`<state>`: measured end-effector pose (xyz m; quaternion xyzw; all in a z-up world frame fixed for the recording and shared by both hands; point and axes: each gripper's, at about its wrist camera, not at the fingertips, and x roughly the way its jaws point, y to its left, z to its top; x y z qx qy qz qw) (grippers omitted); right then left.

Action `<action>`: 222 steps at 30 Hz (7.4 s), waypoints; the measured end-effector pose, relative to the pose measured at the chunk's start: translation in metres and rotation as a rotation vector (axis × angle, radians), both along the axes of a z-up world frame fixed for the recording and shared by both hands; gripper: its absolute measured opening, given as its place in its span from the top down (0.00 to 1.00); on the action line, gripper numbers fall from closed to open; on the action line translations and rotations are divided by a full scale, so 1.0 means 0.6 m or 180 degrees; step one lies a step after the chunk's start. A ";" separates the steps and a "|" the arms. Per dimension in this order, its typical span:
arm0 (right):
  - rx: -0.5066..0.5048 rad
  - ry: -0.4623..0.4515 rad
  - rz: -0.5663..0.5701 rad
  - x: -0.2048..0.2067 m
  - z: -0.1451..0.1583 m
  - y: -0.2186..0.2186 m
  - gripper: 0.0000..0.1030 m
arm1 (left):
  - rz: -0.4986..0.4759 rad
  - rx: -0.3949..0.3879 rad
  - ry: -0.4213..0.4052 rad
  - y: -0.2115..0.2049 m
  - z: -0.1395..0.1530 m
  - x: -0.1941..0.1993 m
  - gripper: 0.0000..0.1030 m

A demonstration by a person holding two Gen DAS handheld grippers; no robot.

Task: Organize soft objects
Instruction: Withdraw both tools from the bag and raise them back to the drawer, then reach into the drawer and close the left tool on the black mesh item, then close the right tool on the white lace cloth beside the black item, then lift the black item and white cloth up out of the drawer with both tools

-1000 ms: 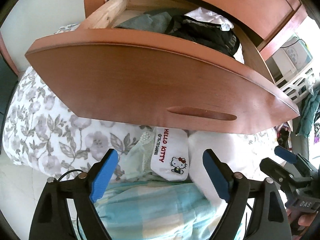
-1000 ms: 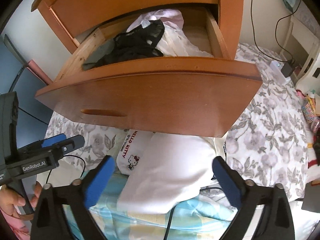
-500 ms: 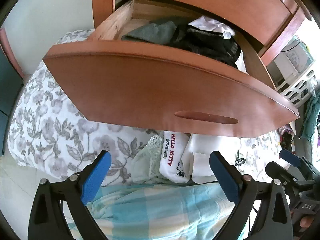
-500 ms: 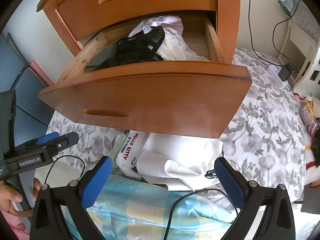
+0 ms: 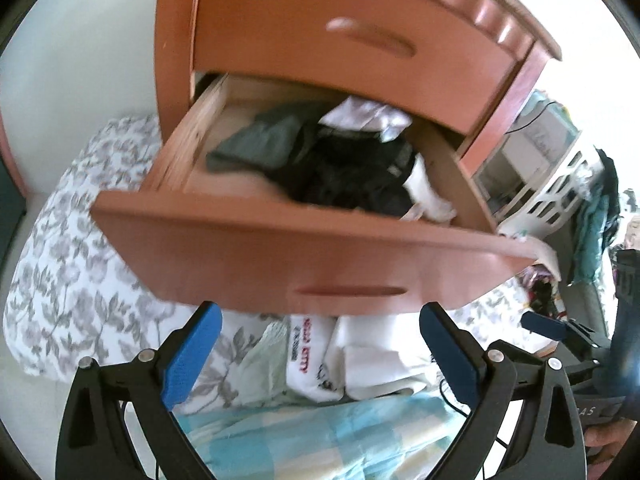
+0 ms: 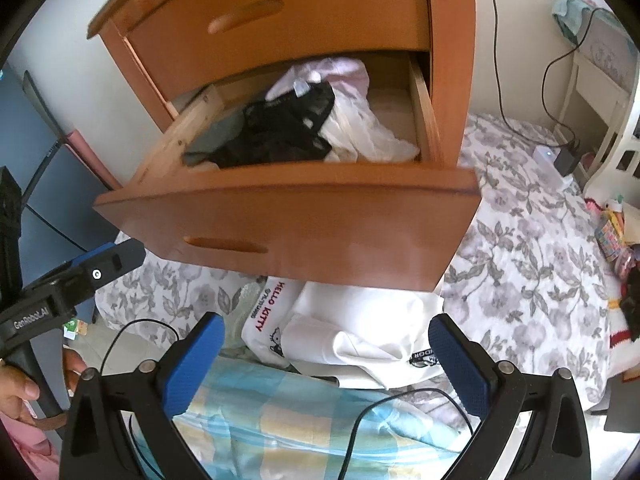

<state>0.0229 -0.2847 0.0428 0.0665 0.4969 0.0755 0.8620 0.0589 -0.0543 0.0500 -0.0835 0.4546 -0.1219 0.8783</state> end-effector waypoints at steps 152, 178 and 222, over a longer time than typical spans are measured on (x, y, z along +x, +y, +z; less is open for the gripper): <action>-0.0376 0.0078 0.0475 0.300 0.002 0.022 0.95 | -0.0136 -0.0265 0.0896 0.044 -0.057 0.322 0.84; -0.0149 -0.0763 0.0166 0.197 0.150 0.006 0.95 | 0.0083 -0.0507 0.0436 0.056 0.023 0.248 0.84; -0.0062 -0.1998 -0.0066 -0.108 0.404 -0.014 0.95 | 0.0096 -0.0797 -0.1006 0.072 0.304 -0.035 0.84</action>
